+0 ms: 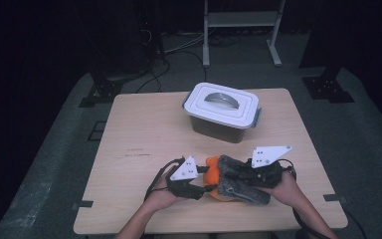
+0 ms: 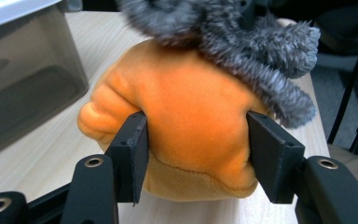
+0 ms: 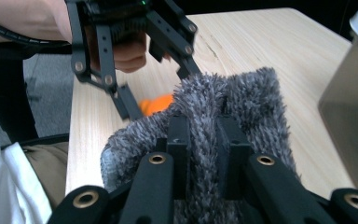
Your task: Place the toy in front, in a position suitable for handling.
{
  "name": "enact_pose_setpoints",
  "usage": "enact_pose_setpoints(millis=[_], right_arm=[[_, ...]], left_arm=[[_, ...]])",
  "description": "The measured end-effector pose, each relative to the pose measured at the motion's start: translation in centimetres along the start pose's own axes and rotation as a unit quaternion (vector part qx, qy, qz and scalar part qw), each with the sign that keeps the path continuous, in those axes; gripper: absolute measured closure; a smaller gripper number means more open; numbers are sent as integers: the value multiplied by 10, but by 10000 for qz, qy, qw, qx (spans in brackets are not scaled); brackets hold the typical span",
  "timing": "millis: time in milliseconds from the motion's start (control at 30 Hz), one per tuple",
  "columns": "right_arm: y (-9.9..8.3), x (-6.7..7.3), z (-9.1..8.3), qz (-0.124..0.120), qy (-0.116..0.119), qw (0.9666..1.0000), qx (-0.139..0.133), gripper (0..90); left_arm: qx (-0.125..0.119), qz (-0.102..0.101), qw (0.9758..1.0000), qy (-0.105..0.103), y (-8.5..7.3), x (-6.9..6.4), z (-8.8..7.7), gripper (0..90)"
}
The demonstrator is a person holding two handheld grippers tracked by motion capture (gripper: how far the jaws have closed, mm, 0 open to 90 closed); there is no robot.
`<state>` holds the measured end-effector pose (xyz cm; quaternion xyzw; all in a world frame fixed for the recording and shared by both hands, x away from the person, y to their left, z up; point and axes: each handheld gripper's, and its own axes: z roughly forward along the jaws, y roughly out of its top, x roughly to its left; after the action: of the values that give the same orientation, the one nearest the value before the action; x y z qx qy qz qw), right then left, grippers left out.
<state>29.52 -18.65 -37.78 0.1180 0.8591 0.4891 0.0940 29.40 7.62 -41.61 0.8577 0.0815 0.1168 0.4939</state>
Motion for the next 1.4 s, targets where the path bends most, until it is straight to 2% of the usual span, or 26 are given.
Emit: enact_pose_setpoints(millis=[67,167,267,333,433,500,600,633,700,767,867,933,1033,1167,1267,1400], right_arm=[[3,1,2,-158,-8,9998,132,772],[1,-5,0,-174,-115,9993,308,773],[-8,-14,-5,22,-240,9991,362,772],[-14,-16,-5,127,-233,9991,341,772],[-18,-13,-4,203,-208,9992,279,772],[-20,-11,-3,242,-119,9994,214,772],[-22,-5,2,241,0,9995,184,772],[-22,-3,3,226,27,9996,194,772],[-19,-1,3,197,9,9995,228,772],[-13,-1,2,139,-10,9997,206,772],[-2,-1,-1,28,15,10000,42,771],[5,-1,0,-61,-1,10000,43,771],[6,-2,3,-73,30,9999,111,771],[-1,-4,5,-35,62,9998,196,772],[-3,-6,5,33,89,9998,192,771],[-1,-4,7,-59,69,9996,263,770]], left_arm=[[16,3,10000,22,-2,0,-1,429],[-12,-46,10000,20,-5,3,-3,431],[-10,-62,10000,3,-5,5,-4,421],[-2,-164,9998,-61,-6,8,-4,385],[-65,-520,9983,-235,-7,14,-6,302],[-103,-827,9959,-364,-8,17,-5,246],[-31,-789,9963,-324,-8,16,-3,251],[-14,-722,9969,-303,-9,15,-3,288],[-26,-556,9983,-180,-8,12,-3,382],[-38,-331,9994,-93,-5,9,-5,434],[-108,-84,9999,-64,-3,3,-5,456],[-82,99,9999,-36,-2,1,-5,456],[-41,159,9999,-49,-5,1,-7,455],[-65,44,9999,-76,-10,4,-8,450],[-25,57,10000,-75,-8,4,-8,444],[-17,38,10000,-80,-9,4,-8,438]])
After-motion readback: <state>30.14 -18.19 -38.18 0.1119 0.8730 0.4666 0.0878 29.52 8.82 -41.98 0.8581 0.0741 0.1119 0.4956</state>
